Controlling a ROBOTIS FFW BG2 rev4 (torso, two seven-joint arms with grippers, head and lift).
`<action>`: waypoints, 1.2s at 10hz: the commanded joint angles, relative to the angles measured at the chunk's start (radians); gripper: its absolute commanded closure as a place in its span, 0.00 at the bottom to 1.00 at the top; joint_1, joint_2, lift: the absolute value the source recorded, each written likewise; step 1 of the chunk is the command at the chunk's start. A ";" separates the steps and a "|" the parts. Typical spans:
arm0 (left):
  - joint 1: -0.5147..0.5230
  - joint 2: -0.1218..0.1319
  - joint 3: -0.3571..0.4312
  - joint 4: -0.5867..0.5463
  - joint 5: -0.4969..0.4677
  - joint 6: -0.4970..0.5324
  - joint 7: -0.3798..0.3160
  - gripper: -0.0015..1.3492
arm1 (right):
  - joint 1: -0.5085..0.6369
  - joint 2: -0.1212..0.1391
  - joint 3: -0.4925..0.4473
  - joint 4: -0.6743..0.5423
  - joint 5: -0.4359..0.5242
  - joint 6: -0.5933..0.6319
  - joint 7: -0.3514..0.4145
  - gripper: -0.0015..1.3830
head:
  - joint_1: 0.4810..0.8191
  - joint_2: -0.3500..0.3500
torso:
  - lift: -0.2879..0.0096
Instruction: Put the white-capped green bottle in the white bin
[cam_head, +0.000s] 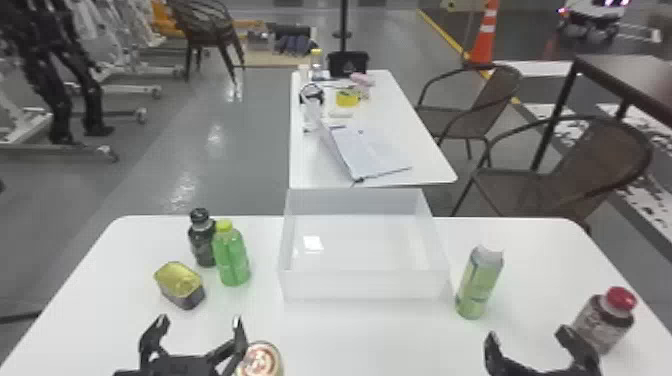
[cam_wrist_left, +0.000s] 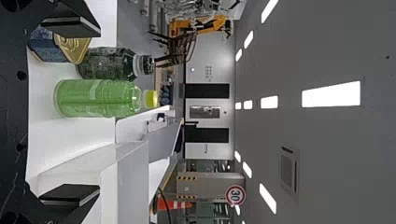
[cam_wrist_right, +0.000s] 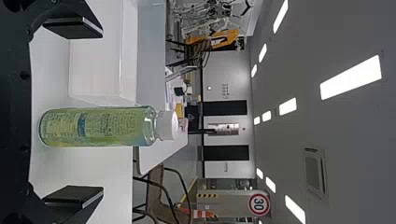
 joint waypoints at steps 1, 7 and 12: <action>0.000 -0.003 0.000 0.000 -0.001 -0.001 0.000 0.09 | 0.000 0.000 0.000 0.000 -0.002 0.000 0.000 0.08 | 0.20 0.50 | 0.63; 0.002 -0.003 -0.002 -0.003 0.002 0.013 0.000 0.09 | 0.005 0.006 0.000 0.012 -0.051 0.017 -0.023 0.08 | 0.20 0.50 | 0.63; 0.003 -0.003 0.002 -0.003 0.012 0.016 0.000 0.09 | -0.100 -0.041 -0.028 0.150 -0.052 0.017 -0.051 0.08 | 0.20 0.50 | 0.63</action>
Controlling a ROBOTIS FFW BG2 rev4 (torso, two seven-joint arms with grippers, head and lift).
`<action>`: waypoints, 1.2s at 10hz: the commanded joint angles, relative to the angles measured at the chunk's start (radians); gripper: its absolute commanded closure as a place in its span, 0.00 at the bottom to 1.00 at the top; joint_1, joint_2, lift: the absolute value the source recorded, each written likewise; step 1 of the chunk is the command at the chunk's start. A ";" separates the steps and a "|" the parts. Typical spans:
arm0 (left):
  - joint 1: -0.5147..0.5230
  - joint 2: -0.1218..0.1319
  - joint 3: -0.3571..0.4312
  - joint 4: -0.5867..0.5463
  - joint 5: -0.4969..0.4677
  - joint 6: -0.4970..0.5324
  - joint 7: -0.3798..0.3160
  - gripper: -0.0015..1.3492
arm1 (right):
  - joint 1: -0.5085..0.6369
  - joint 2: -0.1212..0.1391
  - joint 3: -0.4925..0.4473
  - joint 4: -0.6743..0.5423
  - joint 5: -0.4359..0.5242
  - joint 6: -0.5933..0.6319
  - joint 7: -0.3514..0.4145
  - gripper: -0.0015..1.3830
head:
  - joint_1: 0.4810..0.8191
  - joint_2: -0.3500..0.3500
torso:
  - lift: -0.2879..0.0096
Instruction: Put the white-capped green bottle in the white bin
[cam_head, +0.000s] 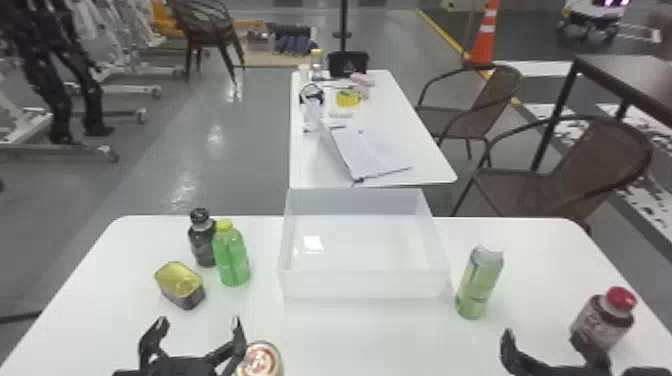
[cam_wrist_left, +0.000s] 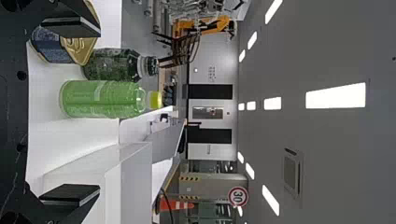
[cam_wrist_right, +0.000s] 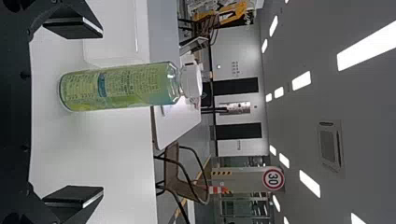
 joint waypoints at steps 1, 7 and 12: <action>0.000 -0.003 0.002 0.000 0.002 0.002 0.000 0.09 | -0.059 -0.052 0.000 0.071 0.004 0.000 0.017 0.08 | 0.20 0.50 | 0.63; 0.014 -0.003 0.017 0.000 0.007 -0.006 -0.002 0.09 | -0.309 -0.121 -0.001 0.385 -0.044 0.031 0.285 0.08 | 0.20 0.50 | 0.63; 0.012 -0.003 0.017 0.005 0.007 -0.003 -0.002 0.09 | -0.490 -0.098 0.005 0.566 0.055 0.066 0.494 0.08 | 0.20 0.50 | 0.63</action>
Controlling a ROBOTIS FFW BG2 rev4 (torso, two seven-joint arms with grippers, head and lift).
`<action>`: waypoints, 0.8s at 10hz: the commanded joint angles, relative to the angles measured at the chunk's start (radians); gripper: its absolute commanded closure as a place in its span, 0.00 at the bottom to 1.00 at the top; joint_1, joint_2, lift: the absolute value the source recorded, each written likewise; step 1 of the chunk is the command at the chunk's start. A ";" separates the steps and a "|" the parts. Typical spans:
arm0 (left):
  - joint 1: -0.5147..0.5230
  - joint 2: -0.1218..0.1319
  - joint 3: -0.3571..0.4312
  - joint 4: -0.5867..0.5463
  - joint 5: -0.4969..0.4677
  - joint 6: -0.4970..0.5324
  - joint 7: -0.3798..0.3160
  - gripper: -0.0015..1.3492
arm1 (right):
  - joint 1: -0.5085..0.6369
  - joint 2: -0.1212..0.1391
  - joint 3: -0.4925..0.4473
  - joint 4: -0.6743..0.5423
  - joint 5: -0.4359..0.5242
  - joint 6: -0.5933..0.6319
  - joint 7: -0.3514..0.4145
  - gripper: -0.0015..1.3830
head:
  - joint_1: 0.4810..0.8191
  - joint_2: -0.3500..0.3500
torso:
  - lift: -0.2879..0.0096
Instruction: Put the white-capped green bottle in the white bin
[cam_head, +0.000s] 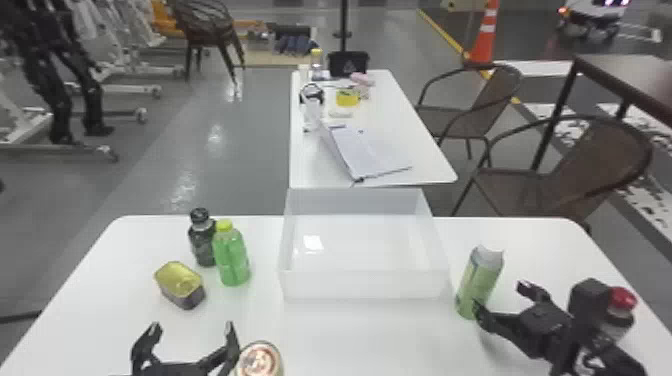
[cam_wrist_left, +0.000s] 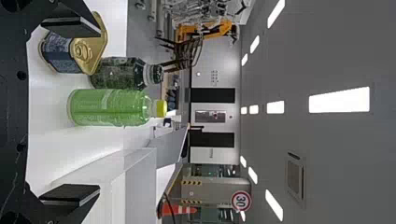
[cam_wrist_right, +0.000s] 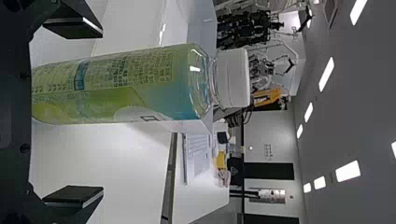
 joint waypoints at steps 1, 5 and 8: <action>0.002 -0.003 0.002 0.002 0.001 0.001 0.000 0.09 | -0.042 -0.006 0.039 0.044 0.020 0.010 0.008 0.08 | 0.20 0.50 | 0.63; 0.002 -0.003 0.003 0.007 0.007 0.002 -0.003 0.09 | -0.098 -0.035 0.150 0.081 0.000 0.021 0.009 0.36 | 0.20 0.50 | 0.63; 0.003 -0.003 0.003 0.010 0.011 0.002 -0.003 0.09 | -0.075 -0.035 0.145 0.052 -0.004 0.022 0.008 0.63 | 0.20 0.50 | 0.63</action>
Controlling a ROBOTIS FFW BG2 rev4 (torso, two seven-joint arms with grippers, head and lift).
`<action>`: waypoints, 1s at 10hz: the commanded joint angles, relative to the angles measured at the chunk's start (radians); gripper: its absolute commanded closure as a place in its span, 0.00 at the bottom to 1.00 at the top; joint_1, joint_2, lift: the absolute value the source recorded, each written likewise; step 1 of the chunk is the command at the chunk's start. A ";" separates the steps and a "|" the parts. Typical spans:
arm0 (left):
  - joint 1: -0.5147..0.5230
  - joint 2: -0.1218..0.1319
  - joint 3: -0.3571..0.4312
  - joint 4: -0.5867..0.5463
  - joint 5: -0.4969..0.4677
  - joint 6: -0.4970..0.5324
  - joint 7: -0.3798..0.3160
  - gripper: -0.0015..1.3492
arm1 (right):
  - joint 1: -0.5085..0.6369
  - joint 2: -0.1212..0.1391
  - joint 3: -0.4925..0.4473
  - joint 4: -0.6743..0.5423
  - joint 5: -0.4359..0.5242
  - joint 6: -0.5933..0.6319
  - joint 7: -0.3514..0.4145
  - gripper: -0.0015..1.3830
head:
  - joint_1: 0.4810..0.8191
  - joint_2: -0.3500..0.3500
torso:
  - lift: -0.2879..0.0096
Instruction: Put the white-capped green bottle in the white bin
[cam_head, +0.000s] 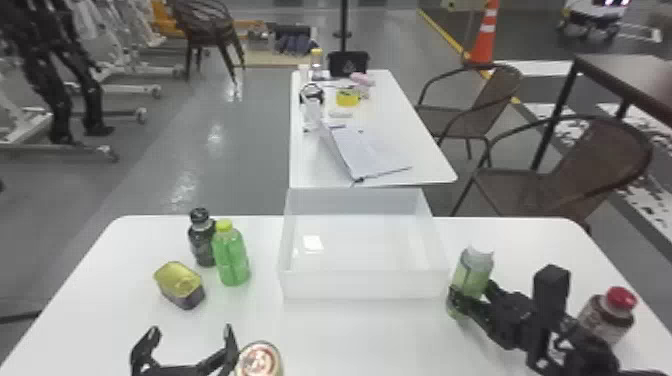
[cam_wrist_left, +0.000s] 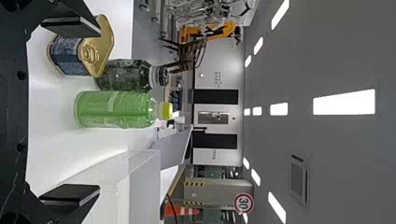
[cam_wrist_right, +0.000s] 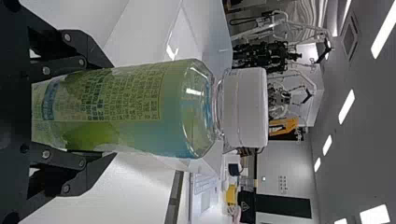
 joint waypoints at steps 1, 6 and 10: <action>0.000 -0.003 0.000 0.003 0.003 -0.001 0.000 0.09 | 0.018 0.003 -0.011 -0.029 0.002 0.002 -0.006 0.63 | 0.20 0.50 | 0.63; -0.005 -0.003 -0.002 0.013 0.016 -0.006 0.000 0.09 | 0.241 0.044 -0.153 -0.403 0.011 0.160 -0.061 0.63 | 0.20 0.50 | 0.63; -0.009 -0.003 -0.003 0.018 0.023 -0.006 0.000 0.09 | 0.233 0.053 -0.172 -0.579 -0.084 0.339 -0.087 0.63 | 0.20 0.50 | 0.63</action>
